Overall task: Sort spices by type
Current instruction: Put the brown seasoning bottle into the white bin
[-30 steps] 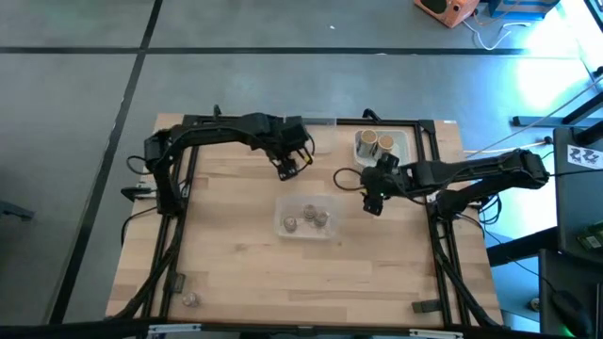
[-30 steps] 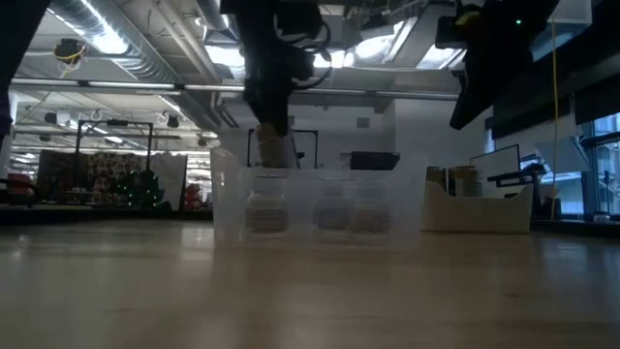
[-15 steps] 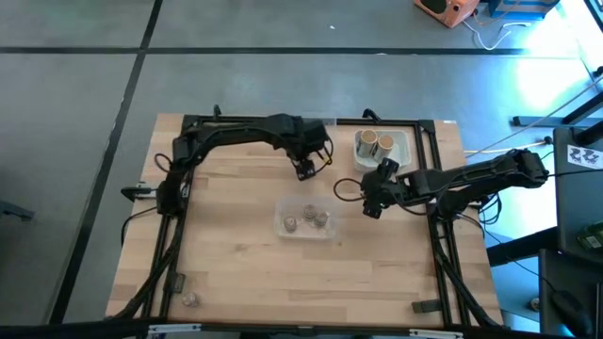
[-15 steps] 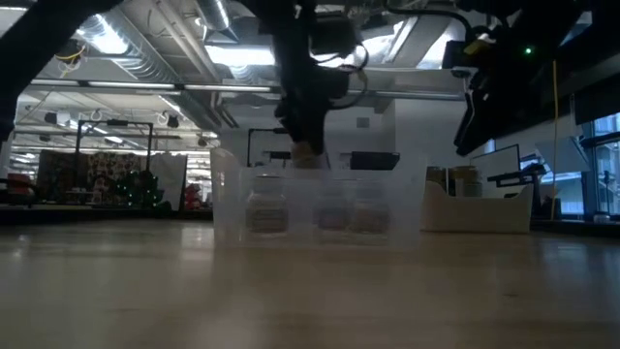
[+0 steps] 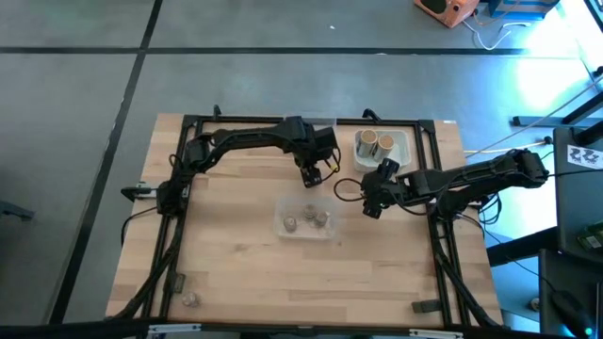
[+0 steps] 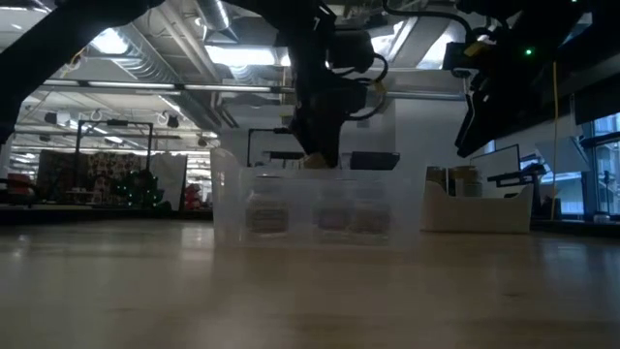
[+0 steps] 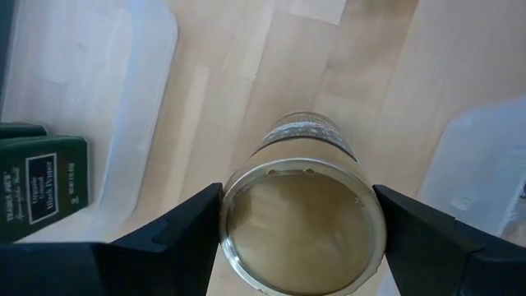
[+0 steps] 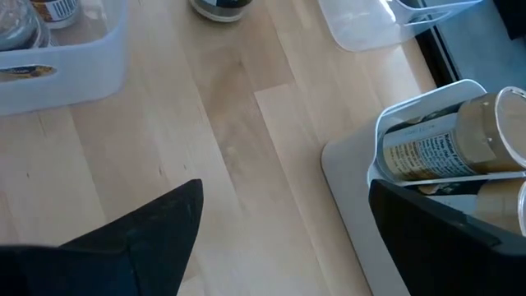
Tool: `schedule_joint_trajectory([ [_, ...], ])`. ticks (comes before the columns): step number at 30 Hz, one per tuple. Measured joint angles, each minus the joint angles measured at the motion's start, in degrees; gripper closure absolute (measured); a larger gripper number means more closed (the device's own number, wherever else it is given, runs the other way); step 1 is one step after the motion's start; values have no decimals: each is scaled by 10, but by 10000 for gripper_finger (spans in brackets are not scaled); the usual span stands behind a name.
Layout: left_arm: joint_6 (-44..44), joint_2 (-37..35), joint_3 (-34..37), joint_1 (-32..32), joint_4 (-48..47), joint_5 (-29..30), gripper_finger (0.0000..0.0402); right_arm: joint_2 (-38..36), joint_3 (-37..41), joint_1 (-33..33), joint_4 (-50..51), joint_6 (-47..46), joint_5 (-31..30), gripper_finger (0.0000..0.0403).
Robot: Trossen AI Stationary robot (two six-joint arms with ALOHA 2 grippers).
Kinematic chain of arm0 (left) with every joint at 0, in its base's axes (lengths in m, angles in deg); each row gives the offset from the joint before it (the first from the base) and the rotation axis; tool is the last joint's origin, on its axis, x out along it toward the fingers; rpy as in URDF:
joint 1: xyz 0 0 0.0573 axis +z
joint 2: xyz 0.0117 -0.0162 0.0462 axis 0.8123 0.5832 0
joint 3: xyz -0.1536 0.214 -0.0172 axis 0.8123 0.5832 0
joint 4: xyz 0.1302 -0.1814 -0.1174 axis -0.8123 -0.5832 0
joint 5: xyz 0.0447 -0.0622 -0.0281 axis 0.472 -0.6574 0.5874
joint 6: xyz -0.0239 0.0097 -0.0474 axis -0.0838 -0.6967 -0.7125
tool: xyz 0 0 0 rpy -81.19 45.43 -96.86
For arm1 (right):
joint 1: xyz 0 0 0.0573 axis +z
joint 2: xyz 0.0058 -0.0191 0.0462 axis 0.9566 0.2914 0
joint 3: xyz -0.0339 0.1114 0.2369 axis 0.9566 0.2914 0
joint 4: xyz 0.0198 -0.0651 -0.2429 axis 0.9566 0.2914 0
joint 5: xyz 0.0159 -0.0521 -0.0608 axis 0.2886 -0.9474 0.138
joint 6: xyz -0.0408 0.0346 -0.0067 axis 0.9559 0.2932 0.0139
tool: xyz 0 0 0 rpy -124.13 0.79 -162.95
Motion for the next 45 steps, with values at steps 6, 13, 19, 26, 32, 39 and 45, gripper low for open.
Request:
schedule_joint_trajectory([
  [6,-2,0,0,-1,21,-1,135,0,0,0,-1,0,0,56],
  [13,-2,0,1,-7,27,3,100,0,0,0,-1,0,0,56],
  [19,1,-3,1,-10,33,5,83,0,0,0,-1,2,0,56],
  [26,18,-39,1,-13,7,6,82,0,0,0,5,2,1,56],
  [32,30,-103,3,-16,-3,47,82,0,0,0,-32,2,40,56],
  [39,19,-166,7,-21,-61,94,82,0,0,0,-111,34,48,56],
  [45,-8,-259,170,-39,2,142,82,0,0,0,-212,99,31,56],
])
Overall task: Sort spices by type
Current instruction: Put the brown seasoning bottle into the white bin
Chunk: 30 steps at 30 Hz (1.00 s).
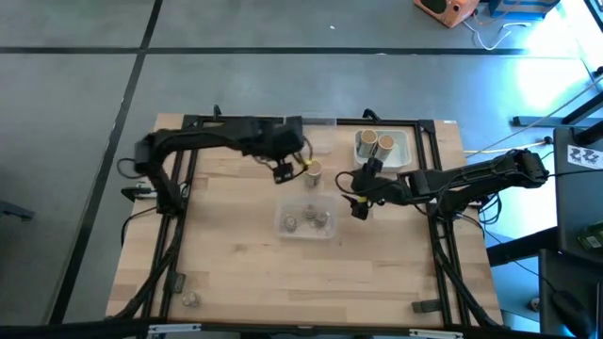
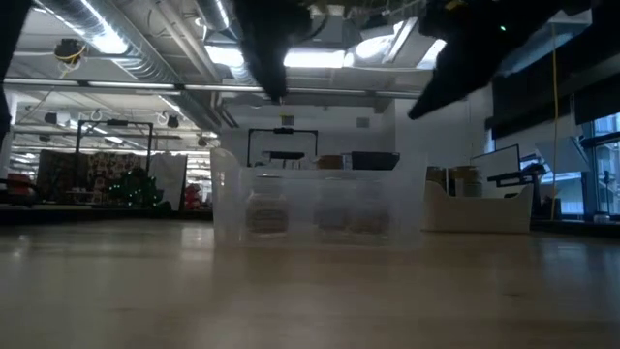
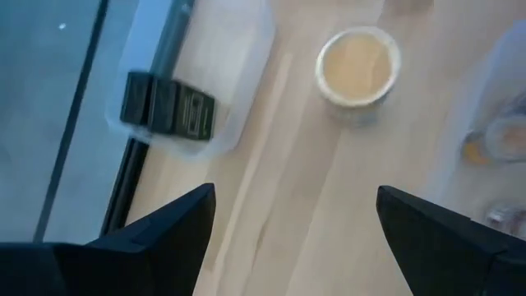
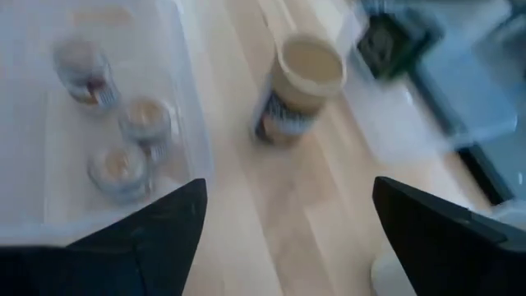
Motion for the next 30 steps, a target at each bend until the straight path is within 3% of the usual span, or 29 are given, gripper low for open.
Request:
schedule_joint_trajectory([
  [8,-48,-202,335,-17,239,8,82,0,0,-48,-103,55,49,56],
  [15,-52,-317,544,-39,446,8,82,31,-11,-109,-177,71,125,56],
  [22,-40,-338,655,-54,588,7,82,119,-106,-165,-119,71,176,56],
  [30,-39,-335,688,-54,654,7,82,238,-264,-189,34,69,201,56],
])
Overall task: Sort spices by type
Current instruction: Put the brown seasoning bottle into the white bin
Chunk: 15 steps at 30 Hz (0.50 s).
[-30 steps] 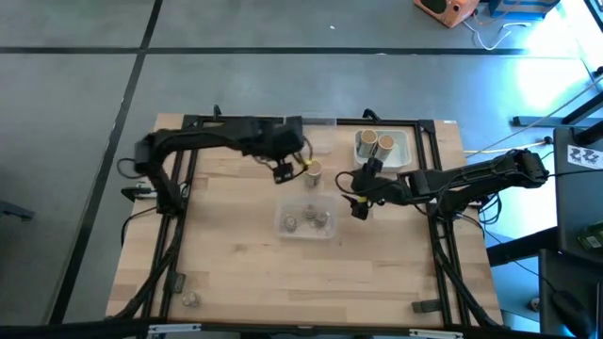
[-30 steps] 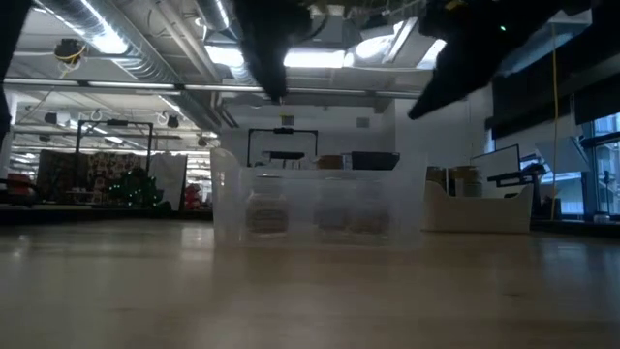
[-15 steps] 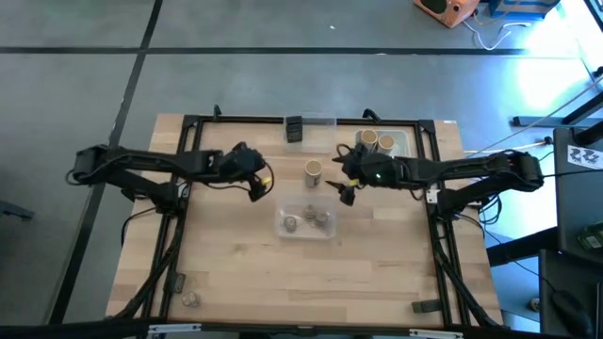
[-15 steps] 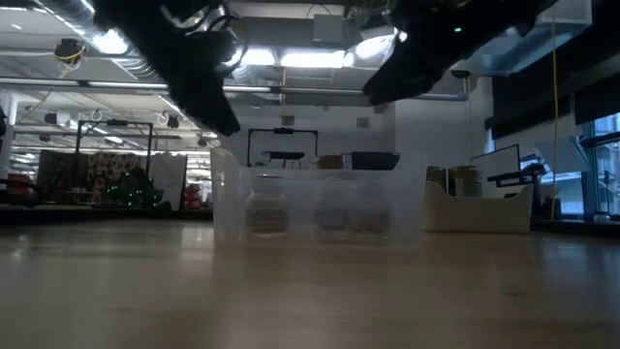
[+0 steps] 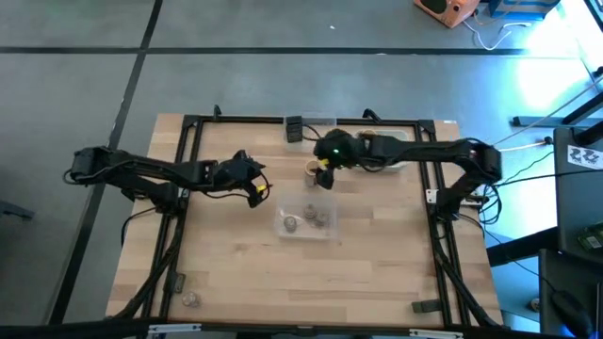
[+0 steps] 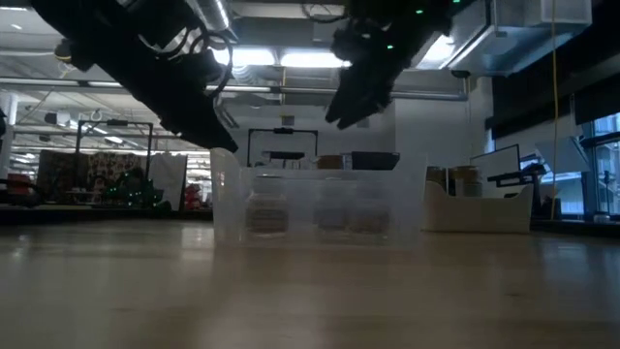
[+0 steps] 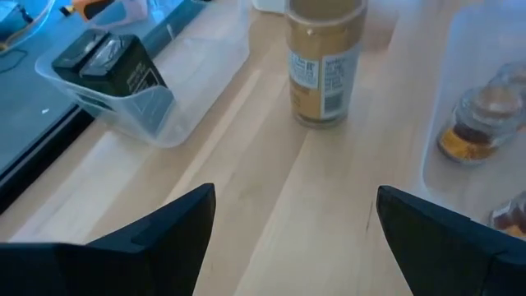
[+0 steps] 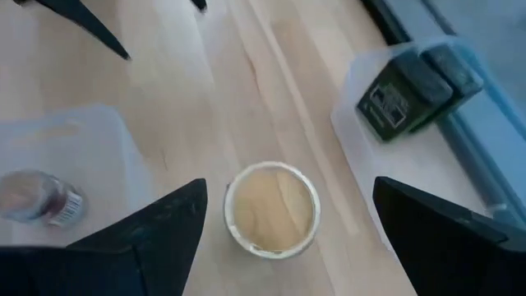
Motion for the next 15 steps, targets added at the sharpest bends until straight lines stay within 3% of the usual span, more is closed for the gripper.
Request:
schedule_joint_trajectory([
  [7,1,0,7,0,29,0,82,94,-85,1,70,0,-2,56],
  [15,2,0,8,0,30,0,82,138,-91,1,95,-1,-6,56],
])
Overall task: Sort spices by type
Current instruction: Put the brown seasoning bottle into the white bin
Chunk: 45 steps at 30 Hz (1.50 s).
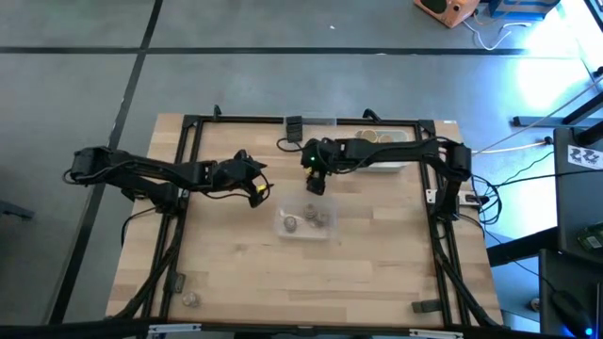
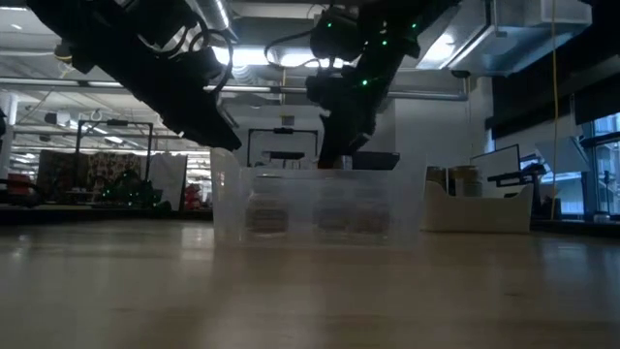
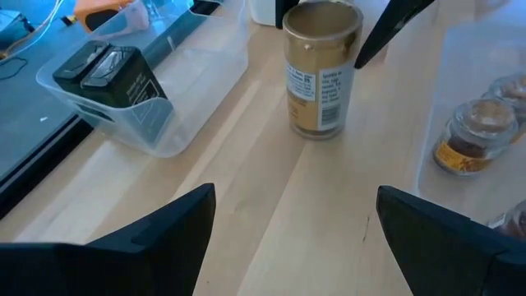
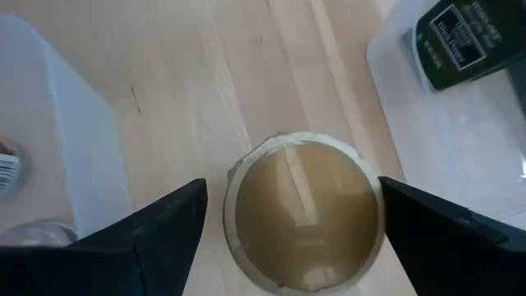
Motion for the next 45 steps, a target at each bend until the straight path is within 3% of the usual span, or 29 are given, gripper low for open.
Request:
schedule_joint_trajectory([
  [6,0,0,0,0,-1,0,82,14,0,0,-4,8,0,61],
  [12,0,0,0,0,-1,0,82,14,0,0,-9,13,1,123],
  [18,-2,0,0,0,0,0,82,5,1,6,5,22,0,123],
  [23,-5,0,0,0,0,0,82,-49,1,10,30,28,-23,123],
  [28,-5,0,0,0,3,0,82,-115,1,9,88,22,-81,123],
  [37,-2,0,-1,1,9,0,82,-239,4,7,198,-2,-258,123],
  [45,9,0,-1,1,19,0,82,-322,5,-46,307,-79,-349,123],
])
